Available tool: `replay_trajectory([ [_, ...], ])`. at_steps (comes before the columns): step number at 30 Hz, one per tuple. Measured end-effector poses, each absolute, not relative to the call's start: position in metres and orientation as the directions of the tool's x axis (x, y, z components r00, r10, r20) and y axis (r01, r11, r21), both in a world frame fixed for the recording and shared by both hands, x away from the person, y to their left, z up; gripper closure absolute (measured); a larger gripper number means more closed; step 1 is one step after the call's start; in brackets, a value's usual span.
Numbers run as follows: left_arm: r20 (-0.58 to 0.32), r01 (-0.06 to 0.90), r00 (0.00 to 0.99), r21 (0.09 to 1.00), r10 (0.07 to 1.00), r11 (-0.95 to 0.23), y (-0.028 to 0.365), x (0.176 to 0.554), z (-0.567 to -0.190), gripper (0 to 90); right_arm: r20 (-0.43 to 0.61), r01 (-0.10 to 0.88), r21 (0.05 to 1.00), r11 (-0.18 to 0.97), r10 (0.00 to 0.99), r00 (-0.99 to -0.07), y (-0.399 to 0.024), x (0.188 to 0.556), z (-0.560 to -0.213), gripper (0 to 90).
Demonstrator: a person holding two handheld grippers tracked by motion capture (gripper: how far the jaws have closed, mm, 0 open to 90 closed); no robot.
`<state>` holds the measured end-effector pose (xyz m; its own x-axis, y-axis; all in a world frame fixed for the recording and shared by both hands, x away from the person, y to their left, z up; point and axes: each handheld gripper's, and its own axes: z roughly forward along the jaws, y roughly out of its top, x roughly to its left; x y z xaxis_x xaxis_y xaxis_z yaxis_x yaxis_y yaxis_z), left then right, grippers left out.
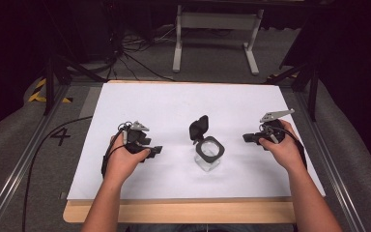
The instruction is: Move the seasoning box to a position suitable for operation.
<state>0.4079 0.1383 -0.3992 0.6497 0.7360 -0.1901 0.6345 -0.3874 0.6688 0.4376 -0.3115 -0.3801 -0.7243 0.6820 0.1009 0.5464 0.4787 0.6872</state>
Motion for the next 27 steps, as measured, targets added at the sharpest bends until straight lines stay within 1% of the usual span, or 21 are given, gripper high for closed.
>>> replay_trajectory([
  [3, -0.173, 0.644, 0.647, 0.646, 0.743, -0.41, 0.136, 0.401, -0.39, 39.7, 0.104, 0.53, 0.698, 0.481, 0.664, -0.74, -0.311, 0.434, -0.379, 90.0],
  [5, -0.136, 0.633, 0.656, 0.635, 0.742, -0.443, 0.132, 0.399, -0.386, 37.4, 0.103, 0.515, 0.706, 0.486, 0.649, -0.754, -0.309, 0.433, -0.378, 90.0],
  [8, -0.138, 0.619, 0.678, 0.637, 0.722, -0.459, 0.127, 0.396, -0.383, 35.0, 0.097, 0.495, 0.707, 0.506, 0.623, -0.776, -0.303, 0.432, -0.378, 90.0],
  [11, -0.162, 0.604, 0.715, 0.632, 0.681, -0.485, 0.122, 0.392, -0.381, 34.8, 0.092, 0.463, 0.698, 0.546, 0.572, -0.815, -0.291, 0.43, -0.38, 90.0],
  [13, -0.16, 0.597, 0.73, 0.624, 0.665, -0.505, 0.12, 0.391, -0.38, 34.3, 0.087, 0.449, 0.688, 0.569, 0.55, -0.83, -0.284, 0.428, -0.382, 90.0],
  [16, -0.156, 0.593, 0.735, 0.621, 0.66, -0.513, 0.119, 0.388, -0.378, 34.3, 0.085, 0.434, 0.674, 0.597, 0.522, -0.849, -0.273, 0.425, -0.385, 90.0],
  [18, -0.174, 0.597, 0.74, 0.616, 0.65, -0.514, 0.118, 0.387, -0.378, 36.6, 0.085, 0.424, 0.665, 0.614, 0.503, -0.86, -0.267, 0.425, -0.388, 90.0],
  [21, -0.178, 0.594, 0.747, 0.611, 0.641, -0.523, 0.117, 0.387, -0.378, 38.4, 0.088, 0.415, 0.653, 0.634, 0.48, -0.873, -0.259, 0.423, -0.392, 90.0],
  [27, -0.176, 0.594, 0.75, 0.603, 0.638, -0.532, 0.116, 0.388, -0.379, 38.5, 0.094, 0.404, 0.641, 0.653, 0.455, -0.885, -0.251, 0.422, -0.396, 90.0],
])
